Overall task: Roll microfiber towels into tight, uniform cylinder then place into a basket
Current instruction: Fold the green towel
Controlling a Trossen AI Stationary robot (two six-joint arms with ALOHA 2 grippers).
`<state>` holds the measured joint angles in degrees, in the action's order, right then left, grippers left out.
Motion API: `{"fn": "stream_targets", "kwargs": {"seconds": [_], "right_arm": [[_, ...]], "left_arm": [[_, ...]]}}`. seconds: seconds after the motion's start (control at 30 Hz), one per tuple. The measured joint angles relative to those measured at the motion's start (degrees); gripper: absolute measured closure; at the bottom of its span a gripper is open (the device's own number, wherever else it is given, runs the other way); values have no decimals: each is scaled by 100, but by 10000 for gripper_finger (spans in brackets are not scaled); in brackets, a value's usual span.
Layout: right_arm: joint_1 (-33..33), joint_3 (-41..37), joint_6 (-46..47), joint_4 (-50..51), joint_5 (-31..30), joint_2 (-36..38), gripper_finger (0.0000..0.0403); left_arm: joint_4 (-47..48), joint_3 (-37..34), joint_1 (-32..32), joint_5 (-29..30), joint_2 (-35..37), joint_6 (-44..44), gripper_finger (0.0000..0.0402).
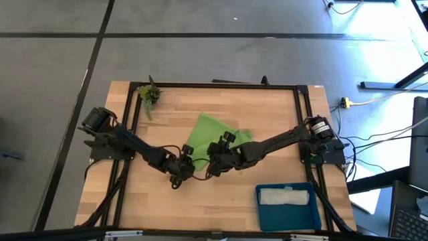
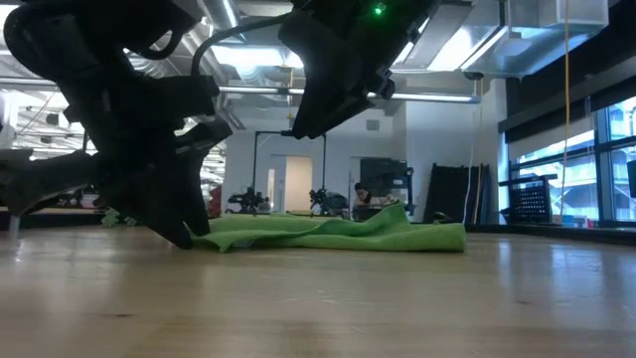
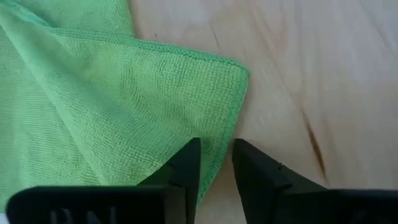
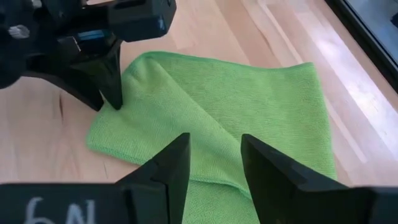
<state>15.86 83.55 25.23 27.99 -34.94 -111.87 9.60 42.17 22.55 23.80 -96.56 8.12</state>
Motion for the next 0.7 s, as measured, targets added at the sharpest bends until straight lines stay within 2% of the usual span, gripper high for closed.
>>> {"fn": "stream_targets", "kwargs": {"seconds": [0.2, 0.47, 0.7], "right_arm": [[2, 0, -6, 6, -1, 0, 257], [100, 0, -2, 131, -32, 278, 257], [367, 5, 0, 135, -555, 511, 257]], "left_arm": [[-37, 2, 2, 9, -1, 0, 392], [60, 1, -60, 336, 298, -4, 401], [42, 75, -398, 493, 937, 7, 401]]}}
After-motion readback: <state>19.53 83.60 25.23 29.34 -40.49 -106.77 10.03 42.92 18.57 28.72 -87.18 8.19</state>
